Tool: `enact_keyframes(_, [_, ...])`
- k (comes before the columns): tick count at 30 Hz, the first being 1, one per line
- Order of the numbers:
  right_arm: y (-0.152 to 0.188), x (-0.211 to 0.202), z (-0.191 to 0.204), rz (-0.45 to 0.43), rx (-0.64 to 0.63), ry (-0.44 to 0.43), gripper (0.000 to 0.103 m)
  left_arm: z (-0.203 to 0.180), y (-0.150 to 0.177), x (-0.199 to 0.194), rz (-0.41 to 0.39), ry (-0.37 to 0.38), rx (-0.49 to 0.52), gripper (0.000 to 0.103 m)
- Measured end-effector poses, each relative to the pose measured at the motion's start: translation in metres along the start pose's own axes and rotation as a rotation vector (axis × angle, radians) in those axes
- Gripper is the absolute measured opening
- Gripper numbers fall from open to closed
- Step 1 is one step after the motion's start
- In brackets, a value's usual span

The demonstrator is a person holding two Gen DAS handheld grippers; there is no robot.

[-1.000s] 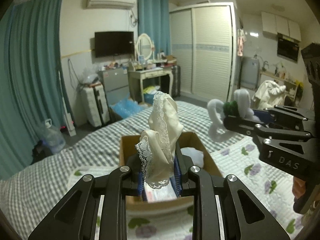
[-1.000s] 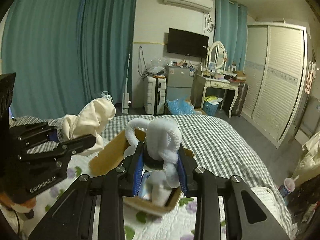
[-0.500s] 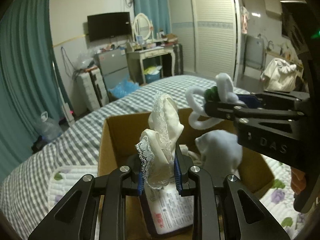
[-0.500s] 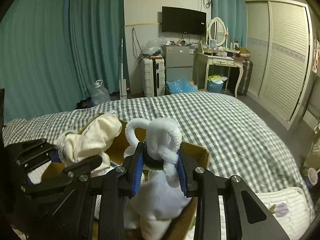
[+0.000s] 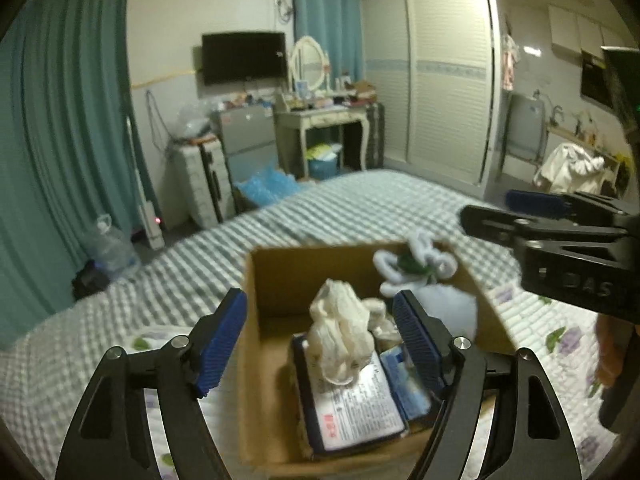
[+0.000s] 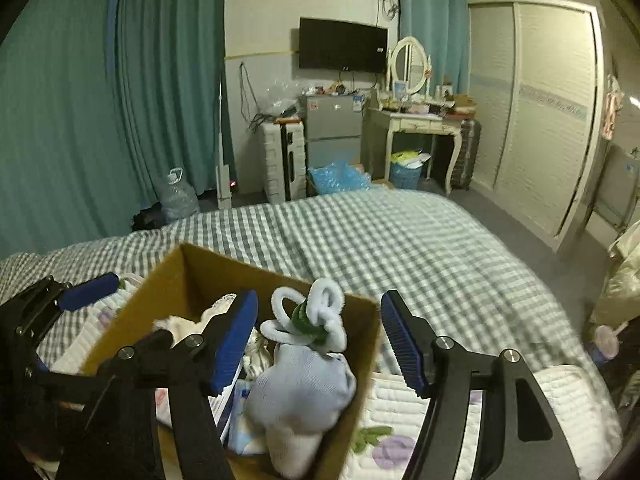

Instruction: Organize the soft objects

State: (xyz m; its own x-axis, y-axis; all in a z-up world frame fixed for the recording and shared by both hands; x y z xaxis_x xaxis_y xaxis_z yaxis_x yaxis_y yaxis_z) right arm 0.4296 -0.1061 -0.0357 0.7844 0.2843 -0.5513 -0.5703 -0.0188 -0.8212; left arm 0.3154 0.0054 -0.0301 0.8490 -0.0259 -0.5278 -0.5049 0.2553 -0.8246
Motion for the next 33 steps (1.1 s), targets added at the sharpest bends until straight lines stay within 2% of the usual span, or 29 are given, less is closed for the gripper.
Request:
enact_keyframes(5, [-0.03,-0.097,0.009,-0.092,-0.02,0.031,0.065,0.004,-0.036,-0.081,-0.106,-0.027,-0.005,0.078])
enact_keyframes(6, [-0.034,-0.116,0.011,-0.109,-0.019,0.032,0.065,0.006,-0.043,-0.101,-0.13,-0.034,-0.008,0.084])
enact_keyframes(7, [-0.04,-0.137,0.013,-0.126,-0.018,0.034,0.069,0.008,-0.049,-0.119,-0.154,-0.041,-0.011,0.089])
enact_keyframes(10, [-0.051,-0.202,0.023,-0.192,-0.036,0.05,0.075,0.011,-0.063,-0.181,-0.247,-0.073,-0.004,0.09])
enact_keyframes(12, [-0.053,-0.247,0.032,-0.246,-0.06,0.064,0.085,0.014,-0.069,-0.219,-0.308,-0.096,-0.002,0.093])
enact_keyframes(14, [-0.049,-0.28,0.043,-0.275,-0.079,0.069,0.098,0.018,-0.069,-0.254,-0.368,-0.114,-0.017,0.093])
enact_keyframes(17, [-0.033,-0.322,0.059,-0.318,-0.111,0.071,0.103,0.024,-0.061,-0.291,-0.436,-0.14,-0.033,0.093])
enact_keyframes(21, [-0.001,-0.361,0.074,-0.389,-0.12,0.057,0.103,0.026,-0.035,-0.314,-0.501,-0.164,-0.018,0.093])
enact_keyframes(26, [0.046,-0.385,0.081,-0.487,-0.096,0.028,0.103,0.024,0.006,-0.3,-0.495,-0.203,-0.006,0.093])
enact_keyframes(29, [0.066,-0.371,0.074,-0.488,-0.04,0.001,0.103,0.028,0.029,-0.279,-0.478,-0.217,-0.039,0.093])
enact_keyframes(33, [0.084,-0.328,0.058,-0.419,0.03,-0.028,0.103,0.032,0.055,-0.252,-0.427,-0.192,-0.076,0.093])
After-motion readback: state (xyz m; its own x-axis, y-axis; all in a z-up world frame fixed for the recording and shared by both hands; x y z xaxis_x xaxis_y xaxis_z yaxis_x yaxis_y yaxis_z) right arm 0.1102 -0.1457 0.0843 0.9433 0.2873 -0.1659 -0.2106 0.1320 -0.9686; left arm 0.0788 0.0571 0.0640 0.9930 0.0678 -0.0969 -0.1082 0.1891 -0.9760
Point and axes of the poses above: each gripper's, at about its wrist camera, not at the fingertips, and x roughly the way its jaws point, z to its left, y to its underside, the point moved 3 cm from there along x, roughly the way its jaws point, and after that the axes turned 11 degrees about x, right-handed, at the moved point
